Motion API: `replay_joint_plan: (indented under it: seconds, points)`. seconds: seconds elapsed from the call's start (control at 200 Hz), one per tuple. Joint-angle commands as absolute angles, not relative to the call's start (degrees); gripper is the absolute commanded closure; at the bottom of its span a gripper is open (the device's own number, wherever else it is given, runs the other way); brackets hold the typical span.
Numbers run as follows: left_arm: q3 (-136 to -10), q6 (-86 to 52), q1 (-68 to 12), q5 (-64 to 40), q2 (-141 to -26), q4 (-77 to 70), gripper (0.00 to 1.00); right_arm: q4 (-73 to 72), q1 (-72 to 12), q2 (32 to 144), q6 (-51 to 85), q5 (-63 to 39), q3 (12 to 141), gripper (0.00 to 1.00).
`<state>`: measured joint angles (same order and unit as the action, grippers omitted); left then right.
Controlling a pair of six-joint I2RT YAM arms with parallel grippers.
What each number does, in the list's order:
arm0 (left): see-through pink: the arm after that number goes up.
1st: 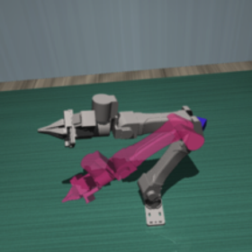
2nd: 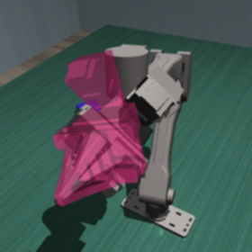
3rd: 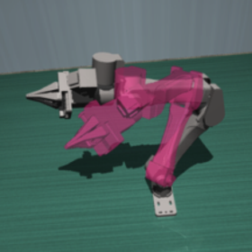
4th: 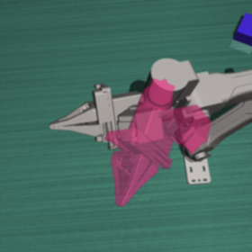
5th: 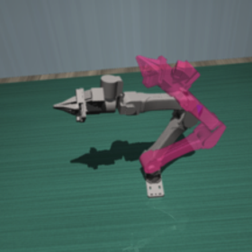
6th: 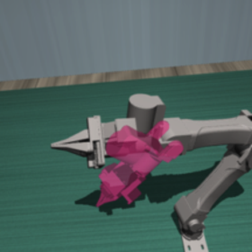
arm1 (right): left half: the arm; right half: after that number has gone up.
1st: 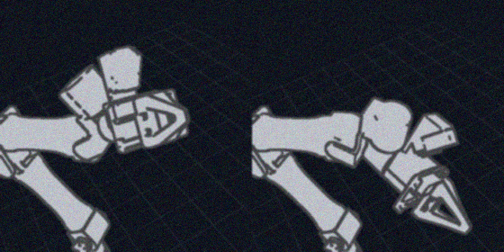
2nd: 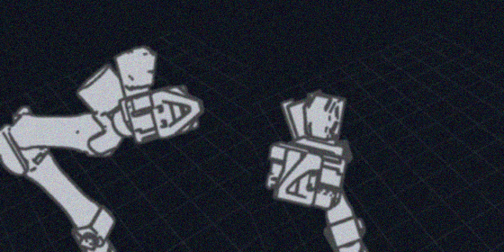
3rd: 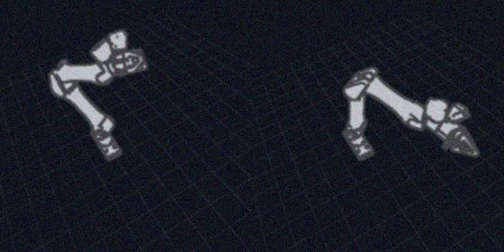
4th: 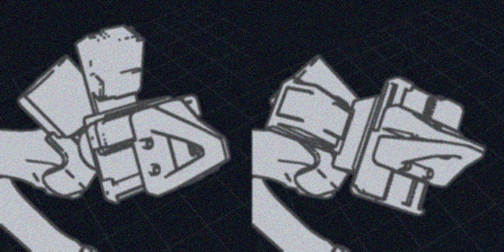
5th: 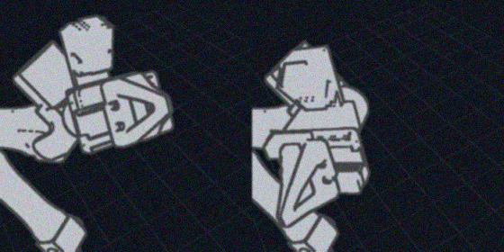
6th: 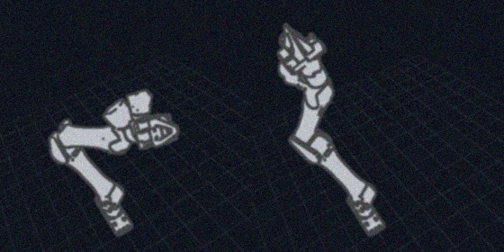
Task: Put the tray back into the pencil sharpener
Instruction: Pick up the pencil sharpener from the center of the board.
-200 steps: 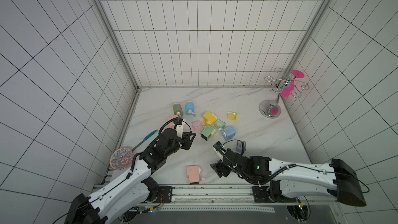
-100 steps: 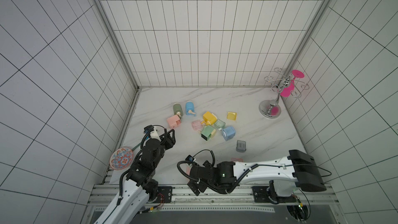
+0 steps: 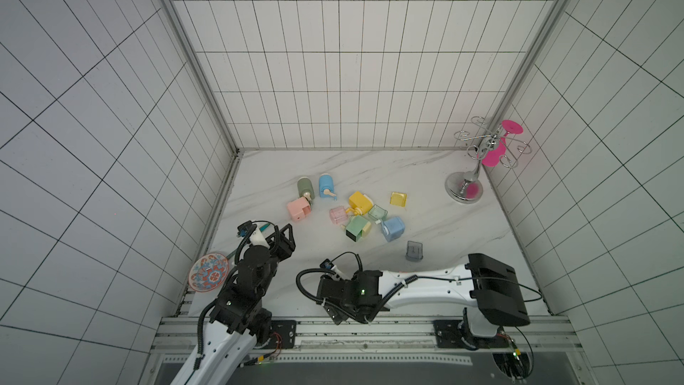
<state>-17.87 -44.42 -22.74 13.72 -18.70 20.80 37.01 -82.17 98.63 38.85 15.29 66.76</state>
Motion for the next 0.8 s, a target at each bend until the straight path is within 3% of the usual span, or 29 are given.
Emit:
replay_joint_plan:
  seconds: [0.0, 0.295, 0.475, 0.795]
  points:
    - [-19.4, -43.5, -22.5, 14.2, -19.6, 20.3, 0.33, 39.7, -79.2, 93.1, 38.6, 18.7, 61.4, 0.07]
    - [-18.4, -41.2, -22.5, 7.5, -23.2, 15.3, 0.33, 21.2, -78.9, 86.0, 20.4, 9.2, 52.1, 0.14]
    - [-18.7, -38.1, -22.5, 1.5, -26.0, 11.7, 0.33, 17.9, -73.2, 82.1, 9.6, 5.1, 46.1, 0.15]
    - [-19.0, -37.4, -22.5, 0.0, -27.7, 9.4, 0.33, 5.7, -70.9, 85.7, 2.9, 3.4, 43.0, 0.18]
